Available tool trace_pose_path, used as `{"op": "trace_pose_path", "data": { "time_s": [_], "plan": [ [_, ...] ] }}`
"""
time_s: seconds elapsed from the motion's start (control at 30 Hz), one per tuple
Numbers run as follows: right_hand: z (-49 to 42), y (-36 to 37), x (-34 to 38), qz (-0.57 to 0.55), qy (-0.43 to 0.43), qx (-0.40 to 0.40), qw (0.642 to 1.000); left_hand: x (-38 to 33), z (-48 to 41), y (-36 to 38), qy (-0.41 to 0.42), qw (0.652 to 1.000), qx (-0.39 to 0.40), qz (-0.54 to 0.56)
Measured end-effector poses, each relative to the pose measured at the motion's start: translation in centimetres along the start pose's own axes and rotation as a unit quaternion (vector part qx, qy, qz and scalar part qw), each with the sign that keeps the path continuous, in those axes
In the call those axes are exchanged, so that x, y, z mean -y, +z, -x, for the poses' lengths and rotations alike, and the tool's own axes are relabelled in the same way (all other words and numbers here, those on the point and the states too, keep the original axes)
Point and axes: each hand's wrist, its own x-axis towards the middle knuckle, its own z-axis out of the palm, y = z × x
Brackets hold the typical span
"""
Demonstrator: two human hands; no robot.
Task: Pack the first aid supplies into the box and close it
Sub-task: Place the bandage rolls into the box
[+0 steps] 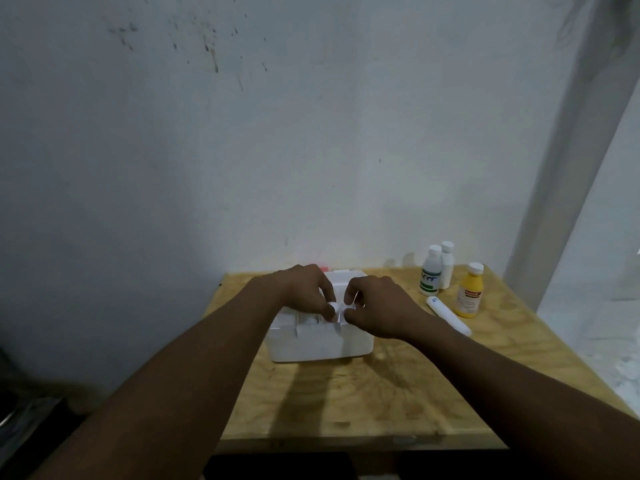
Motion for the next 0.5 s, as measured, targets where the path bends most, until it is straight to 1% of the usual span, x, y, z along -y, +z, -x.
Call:
{"op": "trace_pose_path", "data": {
  "time_s": [0.17, 0.33, 0.5],
  "plan": [
    [0.48, -0.14, 0.27, -0.013, -0.015, 0.011, 1.000, -0.30, 0.37, -0.93, 0.003, 0.999, 0.044, 0.002],
    [0.65, -0.46, 0.44, -0.014, -0.023, 0.013, 1.000, -0.30, 0.46, -1.13, 0.019, 0.999, 0.042, 0.019],
    [0.66, -0.51, 0.47, -0.020, -0.032, -0.007, 0.999, -0.45, 0.61, -0.99, 0.020, 0.999, 0.040, 0.023]
  ]
}}
